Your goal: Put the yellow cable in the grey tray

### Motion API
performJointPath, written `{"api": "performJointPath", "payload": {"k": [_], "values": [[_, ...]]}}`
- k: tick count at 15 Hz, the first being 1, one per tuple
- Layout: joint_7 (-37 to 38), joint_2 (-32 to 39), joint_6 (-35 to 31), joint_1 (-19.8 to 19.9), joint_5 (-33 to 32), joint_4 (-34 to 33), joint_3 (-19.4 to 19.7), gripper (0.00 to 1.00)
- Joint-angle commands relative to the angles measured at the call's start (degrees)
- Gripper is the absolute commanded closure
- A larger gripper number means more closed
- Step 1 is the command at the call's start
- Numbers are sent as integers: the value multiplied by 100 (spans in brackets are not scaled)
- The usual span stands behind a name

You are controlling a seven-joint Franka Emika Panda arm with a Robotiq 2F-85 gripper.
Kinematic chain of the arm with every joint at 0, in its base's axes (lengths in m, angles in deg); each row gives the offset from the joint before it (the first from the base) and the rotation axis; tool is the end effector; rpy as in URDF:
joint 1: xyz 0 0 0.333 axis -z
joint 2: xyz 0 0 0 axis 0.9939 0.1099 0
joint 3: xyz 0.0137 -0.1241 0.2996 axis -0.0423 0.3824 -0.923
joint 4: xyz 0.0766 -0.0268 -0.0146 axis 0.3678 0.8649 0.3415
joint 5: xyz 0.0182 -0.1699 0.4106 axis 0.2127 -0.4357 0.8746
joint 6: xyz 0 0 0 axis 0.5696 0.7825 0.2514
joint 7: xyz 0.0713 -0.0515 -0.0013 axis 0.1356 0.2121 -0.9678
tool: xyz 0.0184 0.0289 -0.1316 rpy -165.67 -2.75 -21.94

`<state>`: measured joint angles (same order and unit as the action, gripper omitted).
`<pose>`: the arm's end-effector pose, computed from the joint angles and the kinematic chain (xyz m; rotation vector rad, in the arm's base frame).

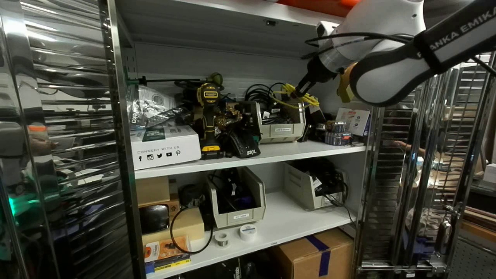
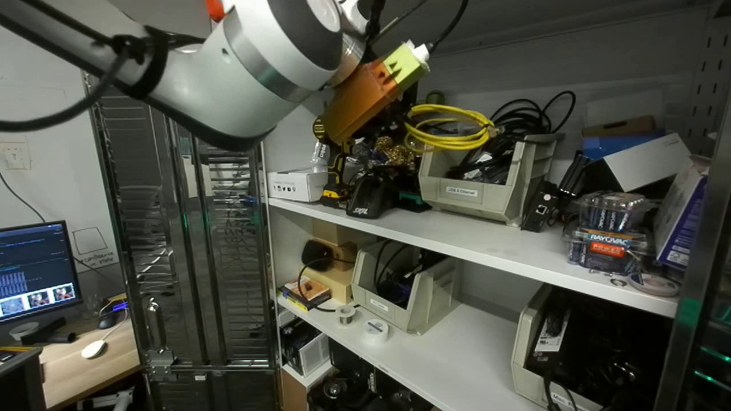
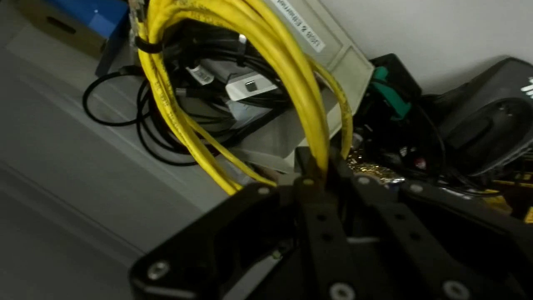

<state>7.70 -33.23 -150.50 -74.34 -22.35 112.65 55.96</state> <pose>0.6141 0.0190 0.5747 2.2104 0.7725 1.2977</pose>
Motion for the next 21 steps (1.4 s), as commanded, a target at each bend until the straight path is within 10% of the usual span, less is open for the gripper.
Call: {"api": "performJointPath", "payload": {"k": [1, 5, 11, 17, 19, 21], "values": [[1189, 753, -564, 1123, -1618, -1209, -602, 91], [2655, 1281, -334, 1622, -3573, -2547, -831, 91], [5118, 2723, 740, 903, -5948, -3821, -937, 91], [5824, 3924, 1287, 400, -6487, -4364, -944, 91], [5762, 4005, 1264, 370, -6380, -4406, -955, 64], [5800, 3834, 1261, 402, -6336, -4328, -966, 61]]}}
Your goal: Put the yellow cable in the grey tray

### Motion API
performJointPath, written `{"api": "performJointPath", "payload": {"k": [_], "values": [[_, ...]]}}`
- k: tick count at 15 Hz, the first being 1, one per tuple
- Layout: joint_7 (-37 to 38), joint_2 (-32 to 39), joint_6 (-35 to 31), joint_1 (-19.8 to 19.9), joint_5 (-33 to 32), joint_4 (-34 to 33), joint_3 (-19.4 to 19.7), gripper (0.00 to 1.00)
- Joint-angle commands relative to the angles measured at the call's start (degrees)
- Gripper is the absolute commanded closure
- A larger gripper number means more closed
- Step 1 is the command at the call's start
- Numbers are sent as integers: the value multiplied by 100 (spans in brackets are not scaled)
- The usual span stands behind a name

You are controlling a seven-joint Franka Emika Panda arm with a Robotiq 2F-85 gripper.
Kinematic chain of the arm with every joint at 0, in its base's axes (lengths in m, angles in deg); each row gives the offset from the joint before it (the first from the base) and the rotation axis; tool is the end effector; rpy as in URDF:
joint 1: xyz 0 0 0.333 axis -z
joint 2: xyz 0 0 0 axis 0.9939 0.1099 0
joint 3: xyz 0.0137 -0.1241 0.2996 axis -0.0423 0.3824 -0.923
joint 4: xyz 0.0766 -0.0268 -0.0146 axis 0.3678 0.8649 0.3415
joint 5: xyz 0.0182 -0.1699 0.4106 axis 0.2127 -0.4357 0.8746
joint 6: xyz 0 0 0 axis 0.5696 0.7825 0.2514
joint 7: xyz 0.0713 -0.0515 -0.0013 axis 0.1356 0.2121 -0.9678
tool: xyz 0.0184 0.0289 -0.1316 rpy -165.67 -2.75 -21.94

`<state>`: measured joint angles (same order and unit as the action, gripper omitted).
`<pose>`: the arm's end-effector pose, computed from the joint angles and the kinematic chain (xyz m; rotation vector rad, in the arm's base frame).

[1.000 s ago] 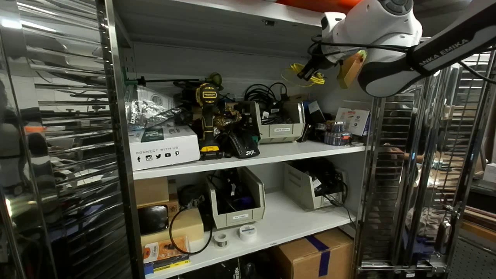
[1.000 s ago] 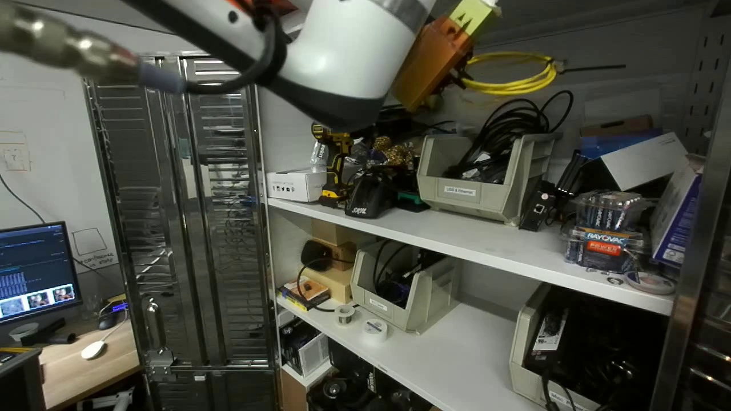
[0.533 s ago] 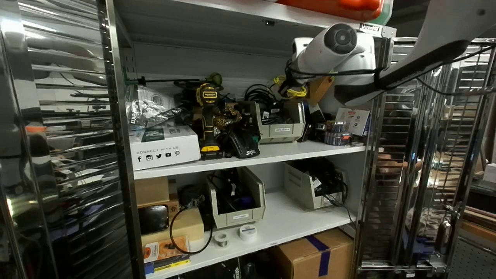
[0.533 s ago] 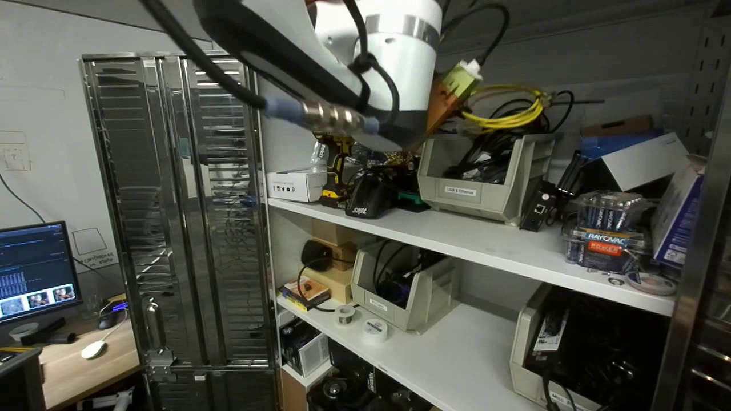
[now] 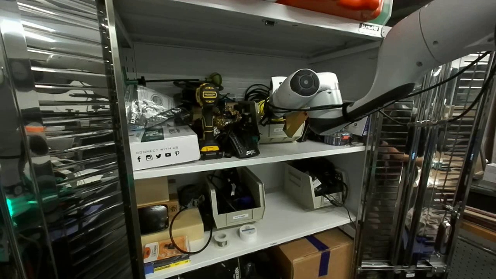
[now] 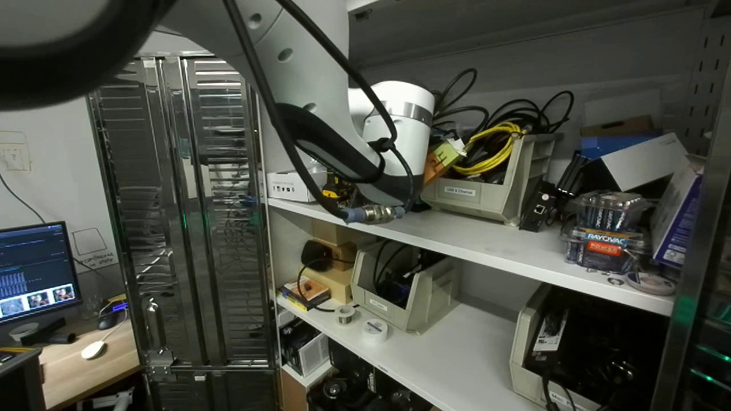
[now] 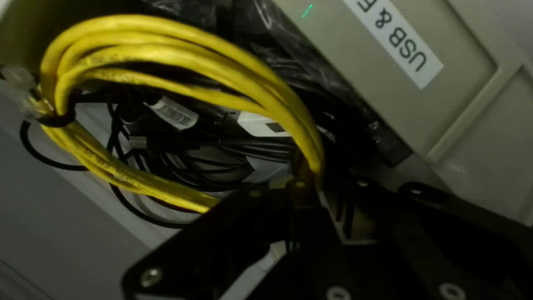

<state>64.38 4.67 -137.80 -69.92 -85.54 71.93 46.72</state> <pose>0.8038 0.0303 0.4703 2.0496 0.5789 1.3336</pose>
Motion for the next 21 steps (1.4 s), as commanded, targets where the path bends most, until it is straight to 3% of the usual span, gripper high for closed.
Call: {"api": "performJointPath", "payload": {"k": [1, 4, 8, 9, 10, 12, 17, 21], "values": [[136, -16, -12, -22, 18, -226, -48, 53], [215, -230, -13, 37, 141, -108, -78, 31], [-280, -750, -61, 216, 1245, 587, -216, 2], [-540, -1020, -258, -89, 1930, 910, 239, 0], [-807, -1140, -109, 311, 2237, 1158, -277, 0], [-1419, -1627, -81, 554, 3255, 1837, -471, 0], [-2728, -2573, 245, 1847, 5664, 3309, -2050, 0], [-3548, -2707, 1482, 2311, 7573, 3315, -2834, 0]]}}
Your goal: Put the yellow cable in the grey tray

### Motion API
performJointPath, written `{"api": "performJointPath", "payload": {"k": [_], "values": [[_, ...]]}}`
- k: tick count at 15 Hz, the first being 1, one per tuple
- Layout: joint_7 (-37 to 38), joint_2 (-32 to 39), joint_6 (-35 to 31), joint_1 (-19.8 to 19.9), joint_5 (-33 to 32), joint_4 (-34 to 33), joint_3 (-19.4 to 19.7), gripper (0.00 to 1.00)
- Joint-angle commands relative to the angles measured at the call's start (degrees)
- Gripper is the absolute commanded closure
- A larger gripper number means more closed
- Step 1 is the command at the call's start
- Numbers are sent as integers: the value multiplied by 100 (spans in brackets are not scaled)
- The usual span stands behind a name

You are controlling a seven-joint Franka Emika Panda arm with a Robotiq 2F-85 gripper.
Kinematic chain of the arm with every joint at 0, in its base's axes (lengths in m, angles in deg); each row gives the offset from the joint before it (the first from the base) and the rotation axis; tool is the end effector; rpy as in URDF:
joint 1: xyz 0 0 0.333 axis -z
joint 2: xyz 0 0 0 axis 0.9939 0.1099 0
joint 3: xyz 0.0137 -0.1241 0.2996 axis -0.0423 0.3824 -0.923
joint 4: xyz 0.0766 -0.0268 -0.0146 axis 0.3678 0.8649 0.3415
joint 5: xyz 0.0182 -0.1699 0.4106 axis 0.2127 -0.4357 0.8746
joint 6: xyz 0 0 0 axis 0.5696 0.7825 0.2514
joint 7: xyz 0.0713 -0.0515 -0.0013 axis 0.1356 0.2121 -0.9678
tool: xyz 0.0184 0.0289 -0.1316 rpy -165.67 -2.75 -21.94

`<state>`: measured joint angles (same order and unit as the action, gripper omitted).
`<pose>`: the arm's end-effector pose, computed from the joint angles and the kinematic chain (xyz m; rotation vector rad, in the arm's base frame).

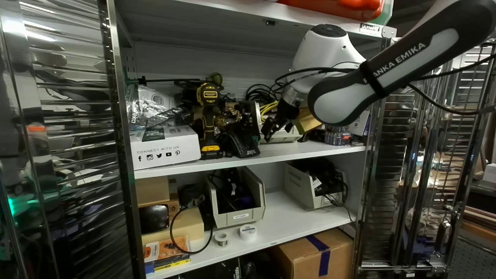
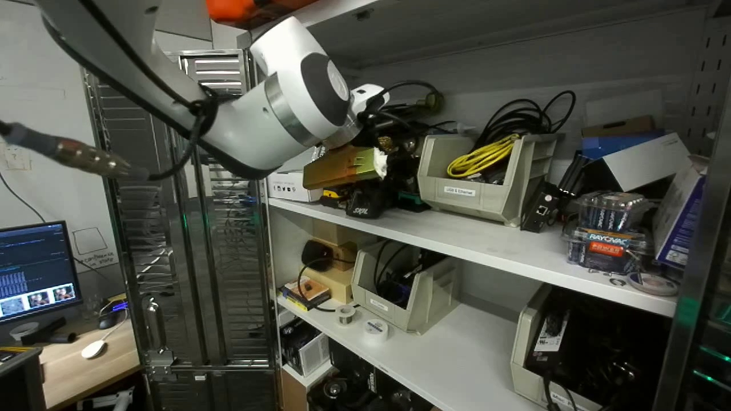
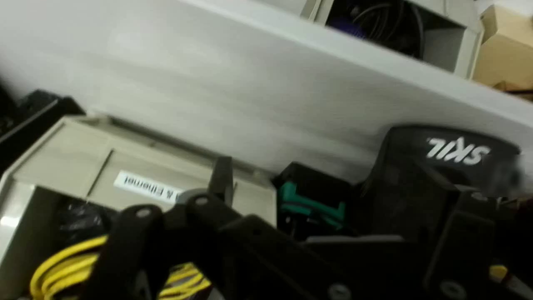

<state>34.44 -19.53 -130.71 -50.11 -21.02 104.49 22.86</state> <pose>0.6678 0.0796 0.4684 2.7149 0.2858 1.0179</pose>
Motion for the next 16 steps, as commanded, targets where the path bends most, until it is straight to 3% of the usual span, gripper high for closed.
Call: {"api": "performJointPath", "payload": {"k": [1, 3, 4, 5, 6, 8, 10, 11, 12, 14, 16], "values": [[-753, -296, 1203, 362, 1605, -76, -529, 0], [-1235, -466, 2247, 378, 2572, -350, -540, 0], [-1474, -621, 2732, -784, 3059, -406, 697, 0], [-1675, -892, 3218, -858, 3509, -341, 914, 0], [-1904, -1210, 3715, -1149, 3941, -201, 1374, 0], [-2007, -1510, 4762, -1812, 4200, -145, 2282, 0], [-2220, -1784, 5867, -2265, 4343, -184, 2954, 0], [-2342, -1902, 6415, -2437, 4413, -262, 3221, 0], [-2023, -1569, 5798, -2577, 4086, -304, 3203, 0], [-2170, -1804, 6294, -2703, 4190, -299, 3463, 0], [-2201, -1858, 6357, -2720, 4198, -283, 3501, 0]]}}
